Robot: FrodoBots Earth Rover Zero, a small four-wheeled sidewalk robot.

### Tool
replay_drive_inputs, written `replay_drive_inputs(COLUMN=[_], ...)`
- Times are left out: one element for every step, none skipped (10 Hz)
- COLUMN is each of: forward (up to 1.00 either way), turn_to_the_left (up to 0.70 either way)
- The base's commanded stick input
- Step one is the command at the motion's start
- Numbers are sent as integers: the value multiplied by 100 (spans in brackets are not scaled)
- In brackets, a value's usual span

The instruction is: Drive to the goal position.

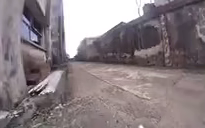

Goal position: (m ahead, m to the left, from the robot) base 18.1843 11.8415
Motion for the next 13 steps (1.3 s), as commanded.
replay_drive_inputs(forward=[50,50,50,50,50,50,50,50,50,50,50,50,50], turn_to_the_left=[0,0,0,0,0,0,0,0,0,0,0,0,0])
